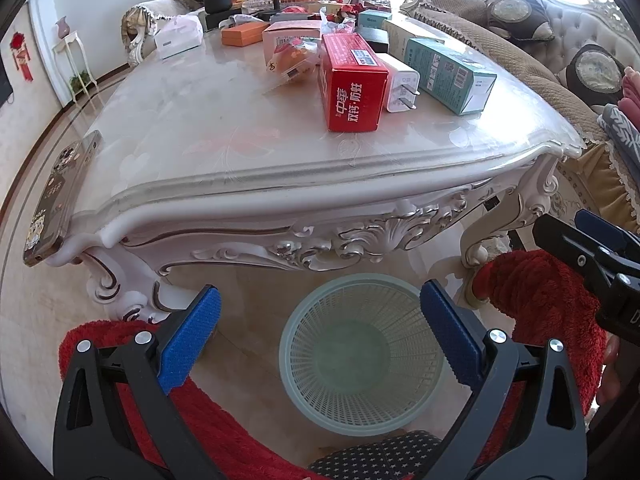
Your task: Collect trash
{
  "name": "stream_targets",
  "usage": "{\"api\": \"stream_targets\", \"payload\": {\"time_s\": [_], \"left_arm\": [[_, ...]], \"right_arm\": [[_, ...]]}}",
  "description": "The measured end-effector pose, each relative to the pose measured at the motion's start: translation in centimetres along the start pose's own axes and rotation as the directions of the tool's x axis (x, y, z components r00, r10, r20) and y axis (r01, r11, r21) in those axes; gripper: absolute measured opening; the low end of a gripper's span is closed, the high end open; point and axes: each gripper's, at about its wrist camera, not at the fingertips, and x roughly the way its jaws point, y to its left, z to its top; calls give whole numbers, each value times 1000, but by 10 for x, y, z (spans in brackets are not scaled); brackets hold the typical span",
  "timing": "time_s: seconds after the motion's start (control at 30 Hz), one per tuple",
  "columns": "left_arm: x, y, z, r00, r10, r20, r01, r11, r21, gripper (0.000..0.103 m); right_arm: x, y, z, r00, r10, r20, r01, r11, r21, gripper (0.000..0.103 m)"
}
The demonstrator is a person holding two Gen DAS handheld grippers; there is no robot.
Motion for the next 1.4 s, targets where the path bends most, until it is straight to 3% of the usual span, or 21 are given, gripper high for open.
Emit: {"api": "stream_targets", "payload": {"time_s": [0.97,1.07,1.17,1.27,1.4], "left_arm": [[-1,-5,2,1000,11,3,-11,1000,5,97],[-8,1,6,998,30,61,-29,999,-25,97],[-17,15,21,986,-5,167,22,994,-104,97],[-12,23,44,974,-23,226,60,986,-158,97],[6,8,70,965,-9,263,35,995,-93,97]], "right_arm": [[-1,0,1,1000,0,9,0,1000,-9,96],[-2,-1,8,999,15,29,-14,1000,-26,96],[-6,-2,30,992,22,125,-13,997,-76,96],[2,-5,55,981,21,192,2,993,-117,96],[34,-11,88,980,84,178,-53,984,-172,96]]}}
